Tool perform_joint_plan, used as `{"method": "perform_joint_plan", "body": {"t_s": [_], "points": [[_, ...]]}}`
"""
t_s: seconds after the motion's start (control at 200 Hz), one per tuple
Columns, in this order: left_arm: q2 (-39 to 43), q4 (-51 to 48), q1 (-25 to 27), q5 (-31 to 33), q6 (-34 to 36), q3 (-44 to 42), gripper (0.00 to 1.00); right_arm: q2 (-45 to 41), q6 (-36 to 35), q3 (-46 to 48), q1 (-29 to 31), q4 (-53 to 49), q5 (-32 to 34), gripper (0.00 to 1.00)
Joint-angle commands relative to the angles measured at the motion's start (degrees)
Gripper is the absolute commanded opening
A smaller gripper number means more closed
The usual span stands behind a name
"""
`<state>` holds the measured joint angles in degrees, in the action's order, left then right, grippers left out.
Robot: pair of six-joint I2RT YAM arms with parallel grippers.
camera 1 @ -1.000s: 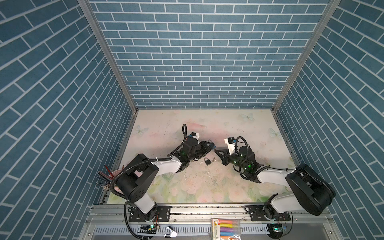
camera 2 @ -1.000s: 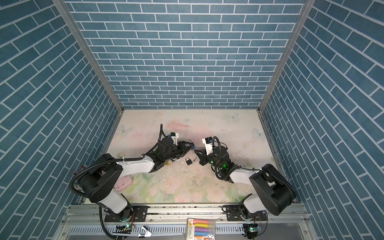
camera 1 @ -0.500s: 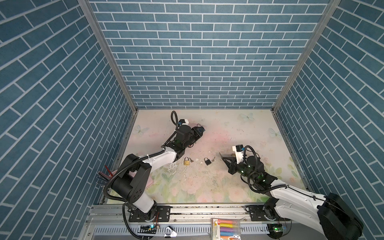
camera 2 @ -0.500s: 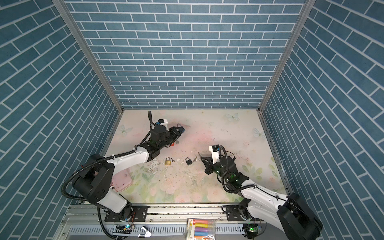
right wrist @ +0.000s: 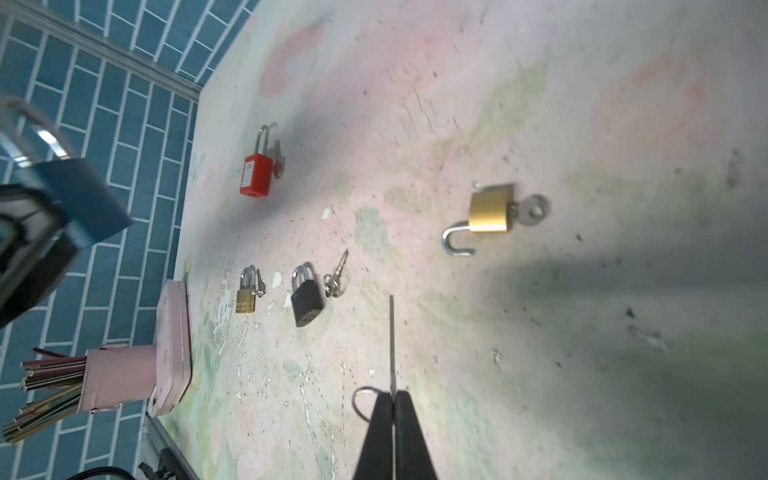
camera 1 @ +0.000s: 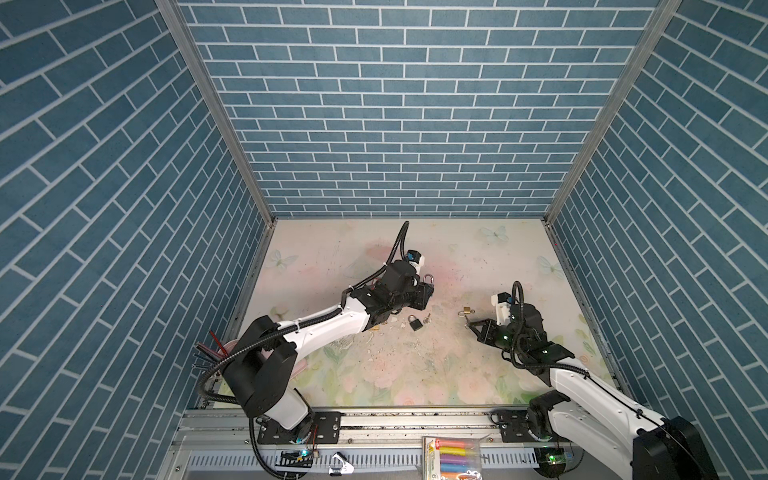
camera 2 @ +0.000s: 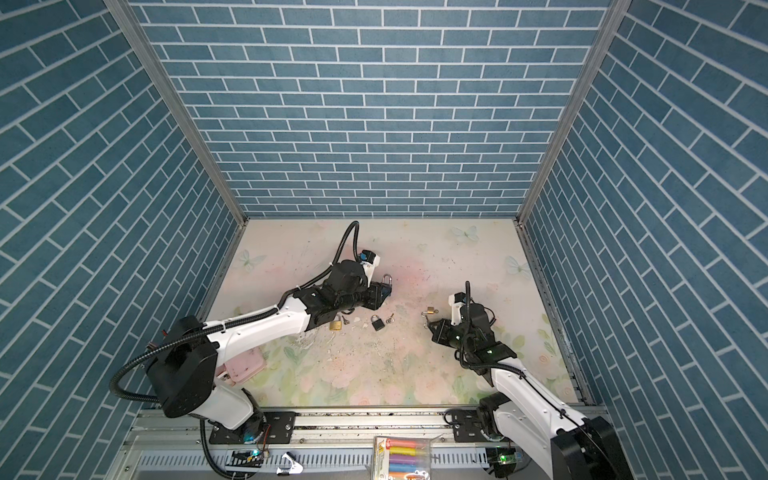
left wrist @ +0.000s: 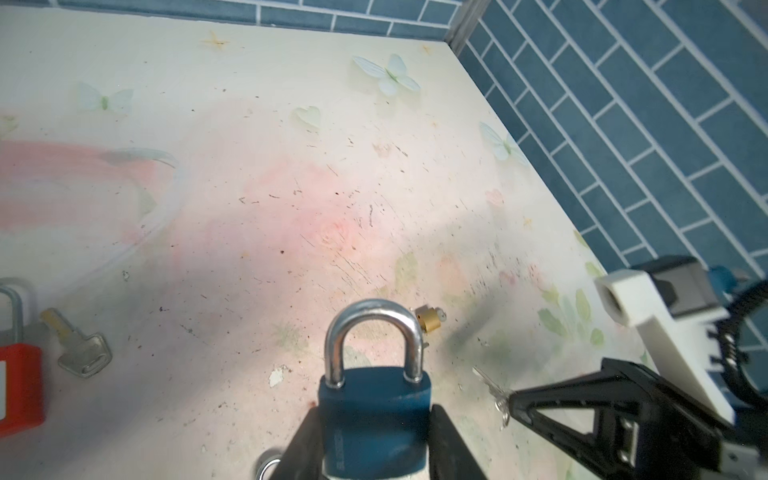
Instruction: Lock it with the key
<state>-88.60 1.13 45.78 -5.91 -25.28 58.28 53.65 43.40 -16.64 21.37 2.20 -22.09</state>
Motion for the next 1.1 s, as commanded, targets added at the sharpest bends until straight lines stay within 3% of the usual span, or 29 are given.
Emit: {"method": "perform_joint_plan", "body": {"t_s": [0.0,0.45,0.815,1.095], "points": [[1.8,0.7,-0.5,-0.7,4.9,-1.0,0.00,2.9,3.5,0.7,-2.2,0.7,-4.4,0.00],[0.7,2.2,-0.3,-4.1,6.9,-2.1,0.00,22.9,1.0,-5.2,-6.6,8.6,-5.5,0.00],[0.7,2.7,-0.3,-5.0,6.6,-3.1,0.00,36.5,-4.8,-16.0,-6.9,10.0,-0.3,0.00],[0.5,2.8,0.2,-5.0,5.8,-4.1,0.00,47.8,-7.4,-25.3,-6.9,9.6,-2.4,0.00]]}}
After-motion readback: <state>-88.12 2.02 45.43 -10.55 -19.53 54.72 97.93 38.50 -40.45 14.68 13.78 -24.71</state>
